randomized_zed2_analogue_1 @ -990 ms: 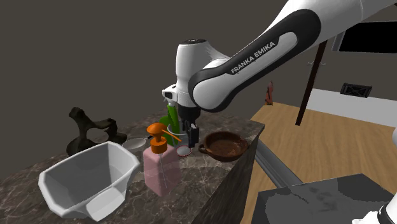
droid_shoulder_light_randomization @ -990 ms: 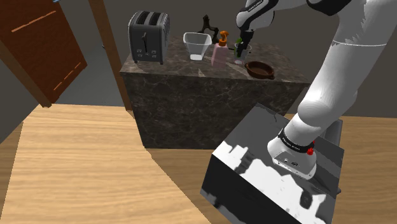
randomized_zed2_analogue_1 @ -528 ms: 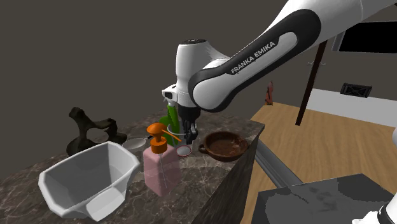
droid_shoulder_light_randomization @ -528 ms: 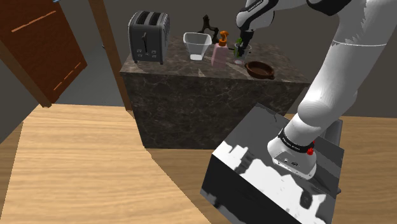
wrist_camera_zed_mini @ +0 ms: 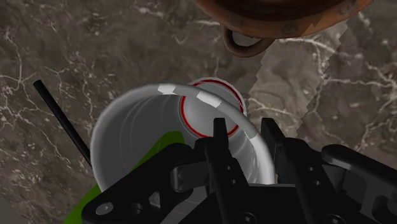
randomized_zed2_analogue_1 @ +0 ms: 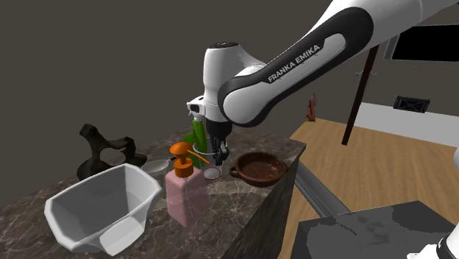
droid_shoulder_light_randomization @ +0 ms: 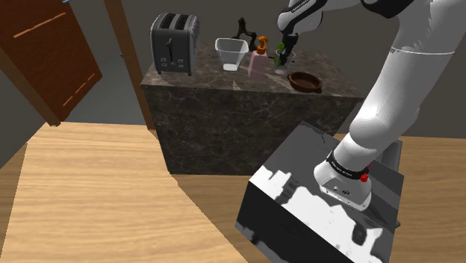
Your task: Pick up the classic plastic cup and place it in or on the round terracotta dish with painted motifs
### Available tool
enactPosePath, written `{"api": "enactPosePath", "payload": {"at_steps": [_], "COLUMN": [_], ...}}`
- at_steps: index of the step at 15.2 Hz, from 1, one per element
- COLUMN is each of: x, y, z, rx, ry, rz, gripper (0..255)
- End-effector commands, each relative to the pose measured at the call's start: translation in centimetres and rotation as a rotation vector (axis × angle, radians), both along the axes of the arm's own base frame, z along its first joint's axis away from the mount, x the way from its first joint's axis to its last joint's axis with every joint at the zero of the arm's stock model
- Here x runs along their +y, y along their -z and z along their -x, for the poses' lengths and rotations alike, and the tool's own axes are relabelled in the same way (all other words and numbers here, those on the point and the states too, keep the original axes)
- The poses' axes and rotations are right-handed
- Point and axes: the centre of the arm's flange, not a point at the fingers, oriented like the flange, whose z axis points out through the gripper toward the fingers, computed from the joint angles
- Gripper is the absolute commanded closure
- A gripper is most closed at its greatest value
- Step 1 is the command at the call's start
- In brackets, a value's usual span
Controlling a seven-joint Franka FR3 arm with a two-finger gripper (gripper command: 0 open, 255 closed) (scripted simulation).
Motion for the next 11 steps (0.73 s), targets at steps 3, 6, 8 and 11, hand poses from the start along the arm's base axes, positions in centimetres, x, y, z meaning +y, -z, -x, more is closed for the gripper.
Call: {"api": "enactPosePath", "payload": {"at_steps": [3, 6, 8, 11], "x": [0.0, 0.0, 0.0, 0.0], "y": [-2.1, -3.7, -4.7, -6.3], "z": [0.0, 0.0, 0.0, 0.0], "rx": [-0.001, -0.001, -0.001, -0.001], "ry": [0.0, 0.0, 0.0, 0.0], "rz": [0.0, 0.0, 0.0, 0.0], "gripper": [255, 255, 255, 255]}}
